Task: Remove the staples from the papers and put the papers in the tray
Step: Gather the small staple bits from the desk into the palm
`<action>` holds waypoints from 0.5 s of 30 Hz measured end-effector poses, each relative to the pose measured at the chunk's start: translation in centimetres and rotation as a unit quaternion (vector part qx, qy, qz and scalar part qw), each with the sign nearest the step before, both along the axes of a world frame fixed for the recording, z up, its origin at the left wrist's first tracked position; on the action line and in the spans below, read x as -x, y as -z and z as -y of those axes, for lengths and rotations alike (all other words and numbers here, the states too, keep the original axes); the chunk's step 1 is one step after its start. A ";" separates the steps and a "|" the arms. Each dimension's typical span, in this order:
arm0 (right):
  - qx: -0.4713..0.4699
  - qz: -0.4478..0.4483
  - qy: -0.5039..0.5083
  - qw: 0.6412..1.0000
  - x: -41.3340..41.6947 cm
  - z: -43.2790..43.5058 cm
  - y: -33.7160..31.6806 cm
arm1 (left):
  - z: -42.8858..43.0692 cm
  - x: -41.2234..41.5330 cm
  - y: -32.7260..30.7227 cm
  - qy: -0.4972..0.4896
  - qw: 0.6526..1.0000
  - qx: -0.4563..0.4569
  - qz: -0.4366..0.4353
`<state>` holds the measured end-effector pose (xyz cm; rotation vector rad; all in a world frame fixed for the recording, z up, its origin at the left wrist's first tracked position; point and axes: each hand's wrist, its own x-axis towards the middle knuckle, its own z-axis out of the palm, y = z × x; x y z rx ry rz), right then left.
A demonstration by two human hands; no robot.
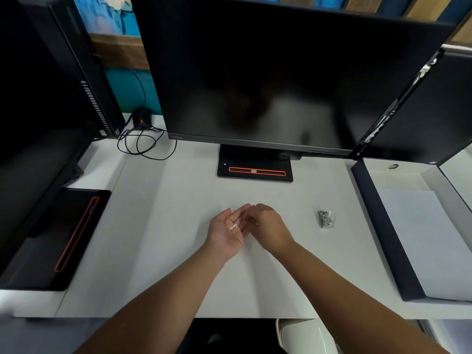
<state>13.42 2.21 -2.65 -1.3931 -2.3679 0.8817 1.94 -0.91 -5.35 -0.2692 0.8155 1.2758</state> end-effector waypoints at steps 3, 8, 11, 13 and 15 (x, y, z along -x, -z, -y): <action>-0.027 0.028 -0.035 0.999 -0.3 0.0 0.1 | 0.1 0.0 0.0 0.002 1.000 0.001 -0.002; 0.014 0.010 0.034 0.999 -0.2 -0.2 0.3 | 0.2 -0.2 -0.2 0.009 1.000 -0.003 0.000; 0.037 -0.006 0.063 0.997 -0.2 -0.4 0.5 | 0.1 -0.4 -0.5 0.011 1.000 -0.003 -0.005; 0.050 -0.025 0.069 0.996 -0.5 -0.5 0.5 | 0.0 -0.3 -0.6 0.010 1.000 -0.006 -0.005; 0.050 -0.046 0.065 0.996 -0.9 -0.5 0.5 | 0.0 -0.1 -0.6 0.009 1.000 -0.009 -0.007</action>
